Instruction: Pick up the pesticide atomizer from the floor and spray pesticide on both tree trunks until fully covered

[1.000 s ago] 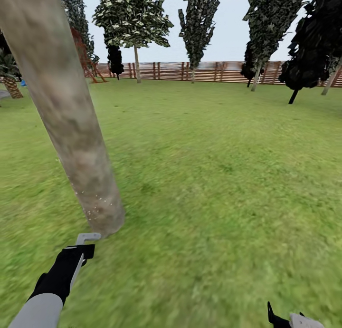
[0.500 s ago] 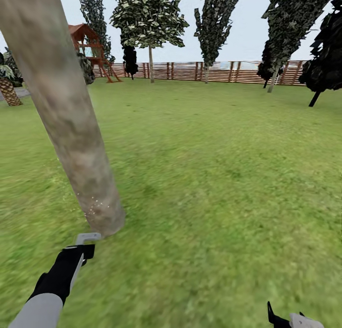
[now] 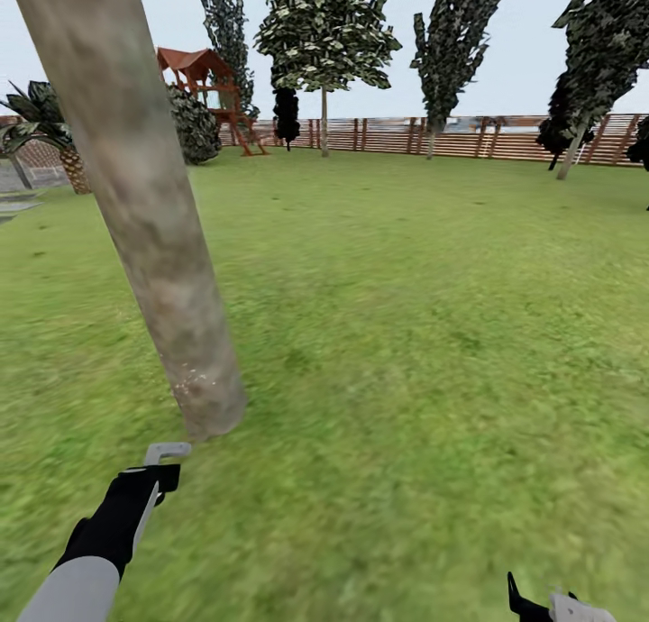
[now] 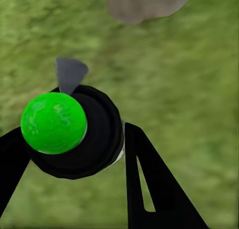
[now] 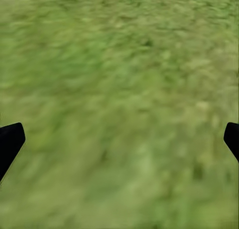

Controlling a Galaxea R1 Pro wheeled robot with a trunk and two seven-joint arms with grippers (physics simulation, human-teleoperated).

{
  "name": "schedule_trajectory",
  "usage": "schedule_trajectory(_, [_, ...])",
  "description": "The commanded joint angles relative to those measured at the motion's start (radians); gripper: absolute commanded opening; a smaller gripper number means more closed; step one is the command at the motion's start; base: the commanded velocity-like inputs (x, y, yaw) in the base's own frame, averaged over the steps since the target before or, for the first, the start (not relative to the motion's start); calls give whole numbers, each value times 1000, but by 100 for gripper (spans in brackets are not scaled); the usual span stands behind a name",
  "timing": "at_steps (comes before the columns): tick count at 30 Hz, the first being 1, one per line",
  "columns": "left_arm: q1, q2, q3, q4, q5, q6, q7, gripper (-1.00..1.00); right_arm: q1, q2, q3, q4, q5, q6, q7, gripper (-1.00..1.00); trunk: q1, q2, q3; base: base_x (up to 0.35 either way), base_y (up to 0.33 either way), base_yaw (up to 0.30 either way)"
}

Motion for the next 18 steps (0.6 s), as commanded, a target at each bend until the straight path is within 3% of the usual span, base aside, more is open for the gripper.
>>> schedule_trajectory(1, [0,0,0,2,-1,0,0,-100,0,0,0,-1,0,0,0,100,0,0,0,184,-240,275])
schedule_trajectory(7, [0,-4,0,4,7,0,0,-100,0,-1,0,-2,-1,0,0,100,0,0,0,147,-187,232])
schedule_trajectory(11, [-13,-56,-3,-16,5,5,-3,-100,0,-3,0,-3,-2,0,0,100,0,0,0,11,-14,23])
schedule_trajectory(12, [-15,-55,-3,-15,5,9,-4,-100,0,-3,0,-3,-2,0,0,100,0,0,0,1,-1,2])
schedule_trajectory(13, [-21,-44,-2,-20,4,23,-9,-100,0,-3,0,-3,-2,0,0,100,0,0,0,0,0,0])
schedule_trajectory(15, [-64,19,-2,-21,5,77,-15,-100,0,-3,0,-3,-2,0,0,100,0,0,0,0,0,0])
schedule_trajectory(16, [-95,77,-5,-24,6,121,-48,-100,0,-3,0,-3,-2,0,0,100,0,0,0,0,0,0])
schedule_trajectory(18, [-104,88,-24,-27,3,133,-116,-100,0,-3,0,-3,-2,0,0,100,0,0,0,0,0,0])
